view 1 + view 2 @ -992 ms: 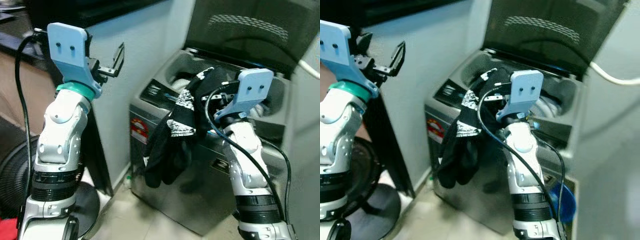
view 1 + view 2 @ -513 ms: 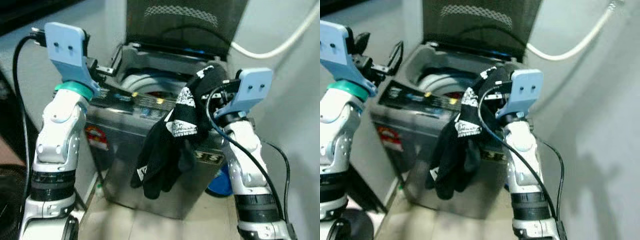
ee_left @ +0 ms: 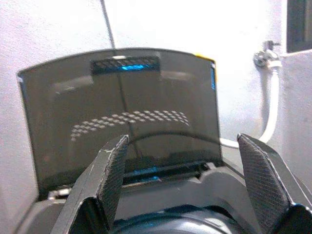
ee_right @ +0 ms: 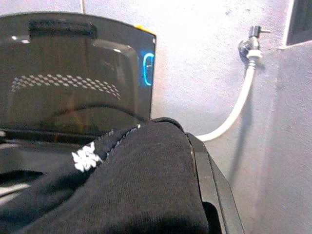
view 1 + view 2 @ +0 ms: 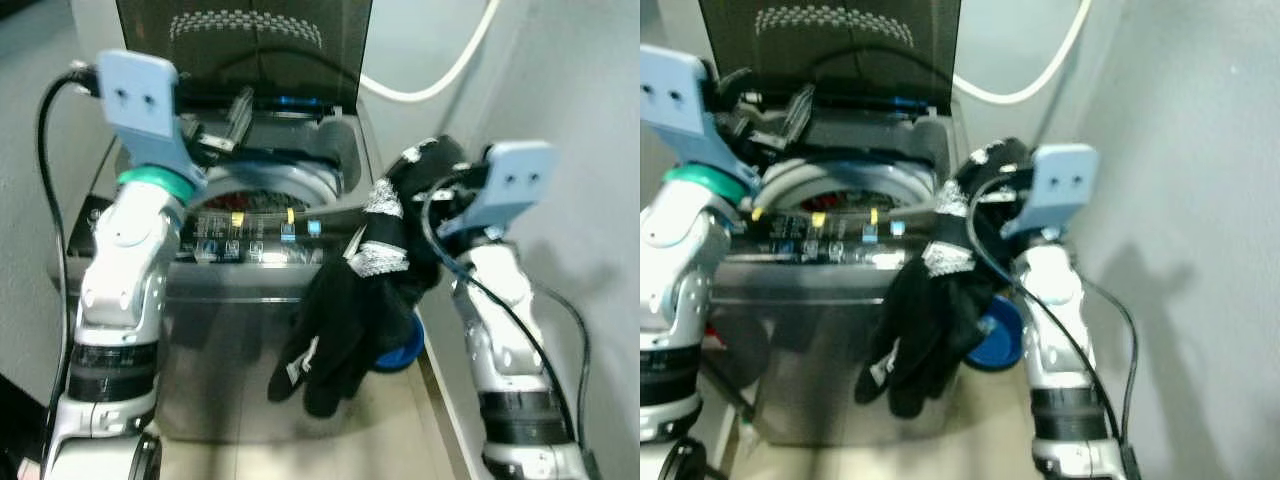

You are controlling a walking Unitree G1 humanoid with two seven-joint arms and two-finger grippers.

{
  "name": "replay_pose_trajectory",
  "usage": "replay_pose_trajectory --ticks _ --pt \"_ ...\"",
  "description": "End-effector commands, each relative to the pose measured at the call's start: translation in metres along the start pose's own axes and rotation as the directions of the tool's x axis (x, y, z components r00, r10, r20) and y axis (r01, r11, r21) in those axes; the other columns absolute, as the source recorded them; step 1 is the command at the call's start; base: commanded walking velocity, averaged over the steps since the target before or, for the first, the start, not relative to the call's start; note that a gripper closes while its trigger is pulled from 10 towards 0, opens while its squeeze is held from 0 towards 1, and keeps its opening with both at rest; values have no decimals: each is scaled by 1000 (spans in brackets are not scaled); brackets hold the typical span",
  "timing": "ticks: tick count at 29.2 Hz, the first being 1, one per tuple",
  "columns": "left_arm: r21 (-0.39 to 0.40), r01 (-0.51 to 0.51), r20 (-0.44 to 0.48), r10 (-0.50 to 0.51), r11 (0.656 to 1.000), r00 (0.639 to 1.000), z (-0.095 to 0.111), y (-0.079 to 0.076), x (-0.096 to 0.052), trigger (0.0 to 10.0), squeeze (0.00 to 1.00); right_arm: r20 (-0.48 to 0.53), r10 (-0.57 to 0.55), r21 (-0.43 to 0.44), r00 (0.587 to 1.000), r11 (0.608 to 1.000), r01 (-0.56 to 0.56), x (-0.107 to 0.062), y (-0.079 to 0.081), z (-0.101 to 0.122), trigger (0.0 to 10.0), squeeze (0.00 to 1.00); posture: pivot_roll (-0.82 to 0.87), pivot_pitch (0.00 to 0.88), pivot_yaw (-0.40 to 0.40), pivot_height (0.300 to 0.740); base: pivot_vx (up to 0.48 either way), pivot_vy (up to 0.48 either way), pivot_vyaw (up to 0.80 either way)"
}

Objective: Clothes washing

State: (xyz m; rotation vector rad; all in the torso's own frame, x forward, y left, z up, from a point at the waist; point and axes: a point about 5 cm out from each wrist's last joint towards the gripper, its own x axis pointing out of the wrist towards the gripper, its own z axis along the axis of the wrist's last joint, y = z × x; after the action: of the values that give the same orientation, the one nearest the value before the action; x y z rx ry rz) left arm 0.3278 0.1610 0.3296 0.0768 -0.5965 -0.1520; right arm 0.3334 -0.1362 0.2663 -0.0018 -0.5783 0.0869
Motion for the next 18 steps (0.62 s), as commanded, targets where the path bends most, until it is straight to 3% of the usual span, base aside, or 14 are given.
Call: replay_pose_trajectory --ticks 1,14,18 --pt "13 -23 5 23 1000 1000 0 5 -1 10000 0 52 17 -6 999 1000 -16 2 5 9 10000 0 48 7 14 740 480 0 0" --pt "16 -34 -8 34 999 999 -1 6 -1 10000 0 56 16 -5 998 1000 -15 1 4 10 10000 0 47 9 14 740 336 0 0" --pt "15 -9 -16 9 1000 1000 -2 2 -2 10000 0 57 12 -6 998 1000 -12 1 4 10 10000 0 45 12 16 740 0 0 0"
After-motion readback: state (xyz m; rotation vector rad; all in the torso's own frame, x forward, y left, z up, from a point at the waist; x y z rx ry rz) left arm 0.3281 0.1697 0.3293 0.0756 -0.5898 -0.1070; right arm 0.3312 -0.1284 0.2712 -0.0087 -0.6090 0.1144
